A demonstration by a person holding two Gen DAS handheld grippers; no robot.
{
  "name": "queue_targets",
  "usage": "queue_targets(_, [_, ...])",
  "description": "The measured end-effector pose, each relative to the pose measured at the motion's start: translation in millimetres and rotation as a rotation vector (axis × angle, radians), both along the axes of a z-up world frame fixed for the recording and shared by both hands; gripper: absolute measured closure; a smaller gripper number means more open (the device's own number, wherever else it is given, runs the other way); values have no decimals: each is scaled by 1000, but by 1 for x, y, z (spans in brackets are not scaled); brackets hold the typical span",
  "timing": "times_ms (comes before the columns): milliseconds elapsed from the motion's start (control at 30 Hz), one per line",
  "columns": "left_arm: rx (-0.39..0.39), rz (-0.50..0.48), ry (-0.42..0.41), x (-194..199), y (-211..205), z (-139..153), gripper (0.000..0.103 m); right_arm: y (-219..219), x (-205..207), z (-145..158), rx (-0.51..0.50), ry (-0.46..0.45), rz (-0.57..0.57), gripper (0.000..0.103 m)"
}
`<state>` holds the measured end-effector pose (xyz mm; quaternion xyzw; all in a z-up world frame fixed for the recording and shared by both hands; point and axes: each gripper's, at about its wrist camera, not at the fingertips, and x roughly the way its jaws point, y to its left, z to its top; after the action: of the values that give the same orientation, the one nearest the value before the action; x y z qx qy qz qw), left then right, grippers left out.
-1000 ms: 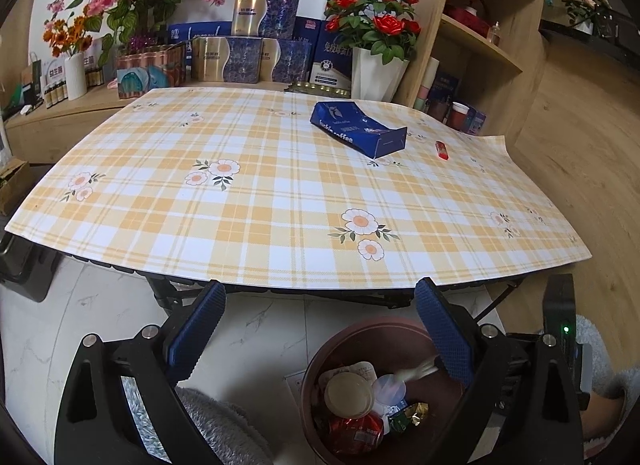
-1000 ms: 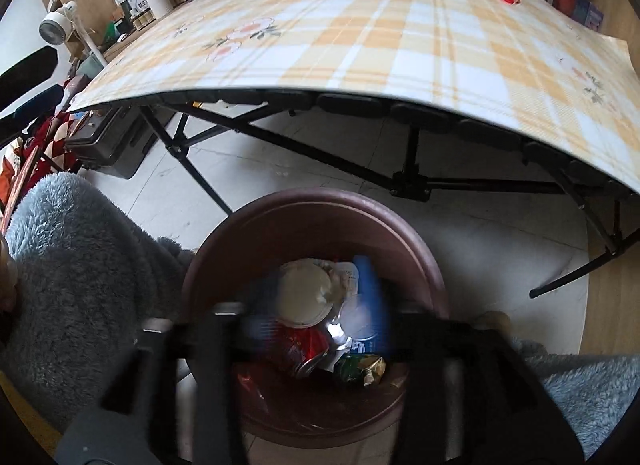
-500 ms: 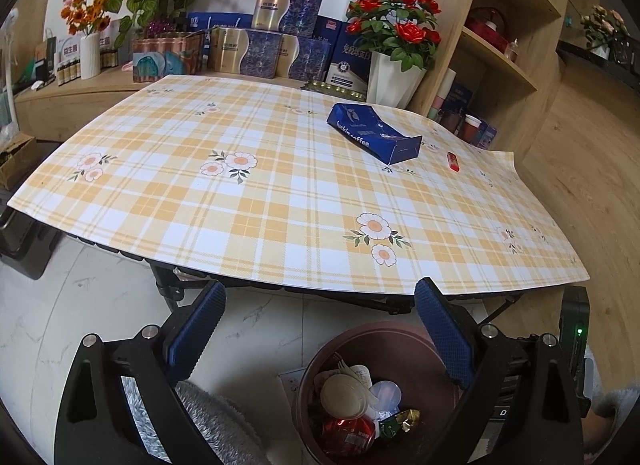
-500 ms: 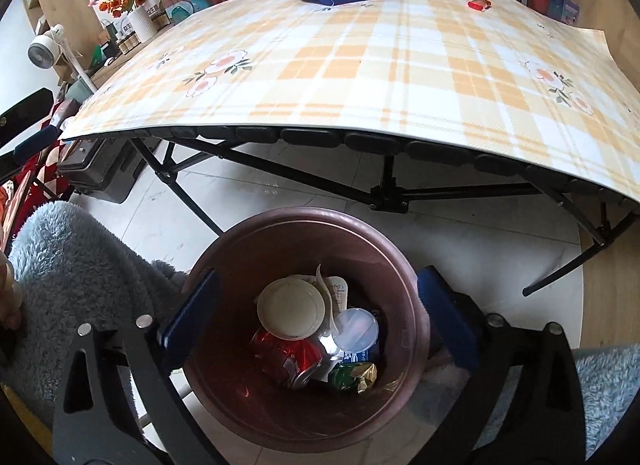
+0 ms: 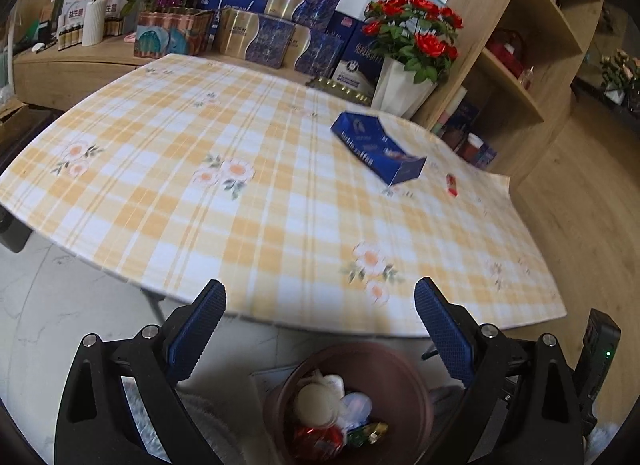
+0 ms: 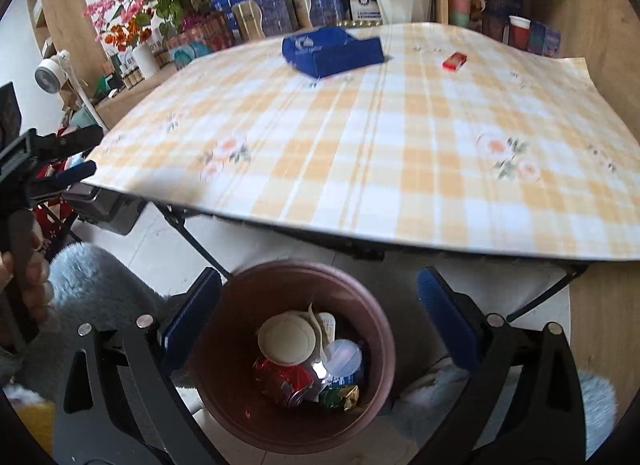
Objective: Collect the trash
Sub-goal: 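Move both open tools toward the blue box and red lighter, then grasp the blue Luckin coffee box with the left tool while the right tool grasps the red lighter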
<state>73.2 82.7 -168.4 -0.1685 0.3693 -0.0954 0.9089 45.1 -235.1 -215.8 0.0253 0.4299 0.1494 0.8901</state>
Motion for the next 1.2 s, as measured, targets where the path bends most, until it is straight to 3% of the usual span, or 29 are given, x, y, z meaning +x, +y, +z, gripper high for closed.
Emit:
queue_targets(333, [-57, -31, 16, 46, -9, 19, 10, -17, 47, 51, 14, -38, -1, 7])
queue_targets(667, [-105, -33, 69, 102, -9, 17, 10, -26, 126, 58, 0, 24, -6, 12])
queue_targets(867, [-162, -3, 101, 145, -6, 11, 10, -23, 193, 55, -4, 57, -28, 18])
queue_targets(1200, [-273, 34, 160, 204, -11, -7, 11, -18, 303, 31, 236, 170, -243, 24])
